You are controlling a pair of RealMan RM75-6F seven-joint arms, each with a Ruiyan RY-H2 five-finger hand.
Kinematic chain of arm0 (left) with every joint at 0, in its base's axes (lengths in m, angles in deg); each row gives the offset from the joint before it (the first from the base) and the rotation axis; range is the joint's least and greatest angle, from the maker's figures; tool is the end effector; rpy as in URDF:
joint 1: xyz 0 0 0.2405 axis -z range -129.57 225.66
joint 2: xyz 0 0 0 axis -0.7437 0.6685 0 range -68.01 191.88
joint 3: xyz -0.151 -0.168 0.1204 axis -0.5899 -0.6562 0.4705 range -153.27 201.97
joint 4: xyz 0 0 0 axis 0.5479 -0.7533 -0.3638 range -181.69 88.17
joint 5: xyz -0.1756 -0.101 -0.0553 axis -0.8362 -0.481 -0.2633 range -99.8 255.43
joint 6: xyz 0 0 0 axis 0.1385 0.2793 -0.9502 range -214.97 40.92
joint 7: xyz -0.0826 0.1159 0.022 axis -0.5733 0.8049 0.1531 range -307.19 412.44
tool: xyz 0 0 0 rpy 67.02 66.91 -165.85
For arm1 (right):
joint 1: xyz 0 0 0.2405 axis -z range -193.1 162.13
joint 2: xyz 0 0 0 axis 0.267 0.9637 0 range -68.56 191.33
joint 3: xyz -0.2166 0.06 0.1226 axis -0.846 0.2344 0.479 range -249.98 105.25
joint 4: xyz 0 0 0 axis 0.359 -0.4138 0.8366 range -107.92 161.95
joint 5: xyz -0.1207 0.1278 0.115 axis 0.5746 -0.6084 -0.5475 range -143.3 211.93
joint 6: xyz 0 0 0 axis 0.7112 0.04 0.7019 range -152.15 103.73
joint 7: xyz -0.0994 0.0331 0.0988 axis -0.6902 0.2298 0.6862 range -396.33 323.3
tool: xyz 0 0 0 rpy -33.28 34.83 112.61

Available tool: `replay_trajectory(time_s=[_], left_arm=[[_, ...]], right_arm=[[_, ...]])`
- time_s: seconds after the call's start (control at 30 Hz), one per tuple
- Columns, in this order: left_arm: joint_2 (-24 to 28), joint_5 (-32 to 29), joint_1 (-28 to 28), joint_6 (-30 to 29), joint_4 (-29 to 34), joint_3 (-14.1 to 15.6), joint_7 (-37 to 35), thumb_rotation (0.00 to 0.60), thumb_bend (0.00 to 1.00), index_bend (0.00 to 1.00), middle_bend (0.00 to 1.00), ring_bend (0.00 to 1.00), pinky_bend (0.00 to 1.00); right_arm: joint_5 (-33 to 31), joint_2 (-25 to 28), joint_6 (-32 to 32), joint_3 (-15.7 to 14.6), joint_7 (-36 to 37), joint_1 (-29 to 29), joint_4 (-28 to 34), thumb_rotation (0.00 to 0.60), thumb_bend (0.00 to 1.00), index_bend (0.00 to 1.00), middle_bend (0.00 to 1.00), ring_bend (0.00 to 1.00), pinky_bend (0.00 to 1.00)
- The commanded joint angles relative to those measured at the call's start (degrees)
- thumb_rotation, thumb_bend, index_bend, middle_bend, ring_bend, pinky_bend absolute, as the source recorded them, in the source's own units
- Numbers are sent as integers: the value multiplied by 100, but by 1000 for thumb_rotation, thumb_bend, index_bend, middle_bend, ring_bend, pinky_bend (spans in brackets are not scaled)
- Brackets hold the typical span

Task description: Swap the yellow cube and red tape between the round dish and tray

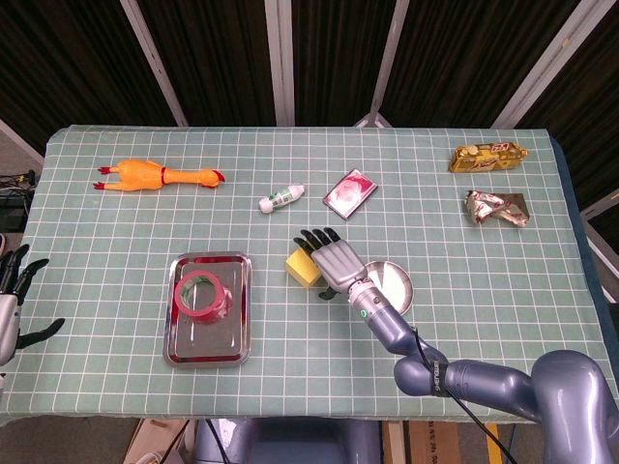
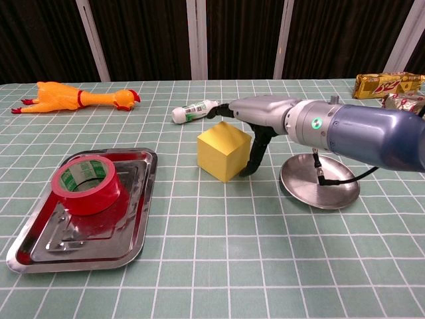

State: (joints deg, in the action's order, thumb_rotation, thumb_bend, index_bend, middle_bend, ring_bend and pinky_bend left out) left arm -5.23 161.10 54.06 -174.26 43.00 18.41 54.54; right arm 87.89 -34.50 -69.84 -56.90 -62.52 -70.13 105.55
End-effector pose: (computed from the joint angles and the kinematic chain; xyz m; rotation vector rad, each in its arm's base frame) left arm -0.3112 0.1982 0.1616 -1.3067 -0.8279 -0.9377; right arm -0.0733 -0.3760 -0.0566 2.0034 -0.9415 0.9172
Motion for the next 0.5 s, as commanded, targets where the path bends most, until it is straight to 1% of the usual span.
replay_trajectory(time_s=[0.03,0.1,0.17,0.23,0.3,0.37,0.43,0.5], left_arm=[[-14,4,16,24,-12,5,20,600,118,176,0,0,90],[-25,36,40,50,-31,17,32,600,118,176,0,0,90],[-54,99,69,75,-46,44,50,600,119,175,0,0,90],[-74,218,100,78,-36,84,31,600,111,174,0,0,90],[-94,372,129,72,-41,137,-59,600,101,172,0,0,90],[-71,507,178,172,-16,230,-160,600,94,168,0,0,90],[-43,591,249,291,9,281,-211,600,86,162,0,0,90],[-26,613,349,437,44,281,-184,600,58,143,0,0,90]], right_arm=[[129,403,-539,81,2,157,620,600,52,0,0,0,39],[61,804,-806,80,-290,261,1107,600,47,0,0,0,39],[-45,1449,-1278,-3,-726,523,1875,600,46,0,0,0,36],[-26,2005,-1733,-128,-762,914,2627,600,46,0,0,0,20],[341,2572,-2199,-375,-421,1477,3333,600,45,0,0,0,11],[950,3004,-2692,-747,-28,2068,3689,600,45,0,0,0,11],[1610,3254,-3124,-1137,410,2590,3742,600,45,0,0,0,10],[2261,3385,-3422,-1571,838,3030,3606,600,45,0,0,0,3]])
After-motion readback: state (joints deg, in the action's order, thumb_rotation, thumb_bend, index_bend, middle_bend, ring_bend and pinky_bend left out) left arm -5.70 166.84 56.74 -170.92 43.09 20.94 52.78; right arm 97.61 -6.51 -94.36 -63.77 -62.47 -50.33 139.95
